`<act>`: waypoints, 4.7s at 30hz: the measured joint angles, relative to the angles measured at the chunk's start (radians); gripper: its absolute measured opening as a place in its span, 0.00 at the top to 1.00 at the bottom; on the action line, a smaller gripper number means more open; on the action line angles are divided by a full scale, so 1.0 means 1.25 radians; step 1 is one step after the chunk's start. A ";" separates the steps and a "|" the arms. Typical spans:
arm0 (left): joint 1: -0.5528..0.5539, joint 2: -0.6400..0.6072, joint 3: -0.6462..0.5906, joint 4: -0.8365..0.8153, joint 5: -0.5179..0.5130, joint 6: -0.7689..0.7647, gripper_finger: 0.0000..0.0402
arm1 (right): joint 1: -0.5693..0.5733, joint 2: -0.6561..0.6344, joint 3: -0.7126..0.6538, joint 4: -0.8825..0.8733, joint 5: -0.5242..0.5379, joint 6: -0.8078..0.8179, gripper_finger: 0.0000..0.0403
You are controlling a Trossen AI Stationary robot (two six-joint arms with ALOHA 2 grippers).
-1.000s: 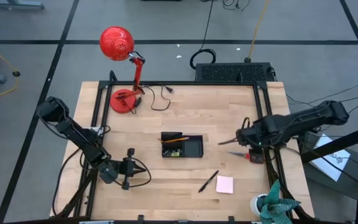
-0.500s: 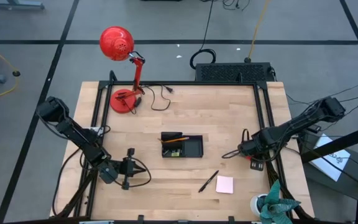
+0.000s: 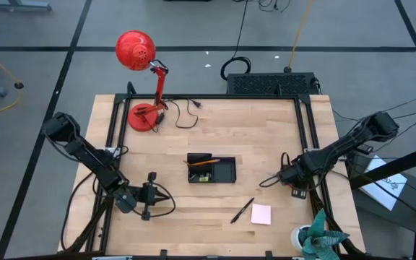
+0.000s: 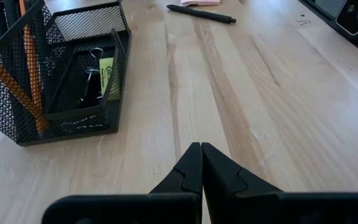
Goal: Pick and place office supplies into organizer
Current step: Put the scissors into the top left section of the desk organizer
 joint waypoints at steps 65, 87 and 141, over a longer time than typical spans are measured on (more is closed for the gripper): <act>0.002 -0.093 0.070 0.308 -0.077 0.330 0.91 | 0.019 0.244 0.665 -0.492 0.747 -0.205 0.97; 0.499 -0.218 0.633 -0.518 0.280 0.296 0.57 | 0.020 0.282 0.764 -0.460 1.073 -0.535 0.97; 0.800 0.058 0.803 -0.750 0.628 0.214 0.57 | -0.176 0.282 0.376 1.243 1.021 -2.165 0.96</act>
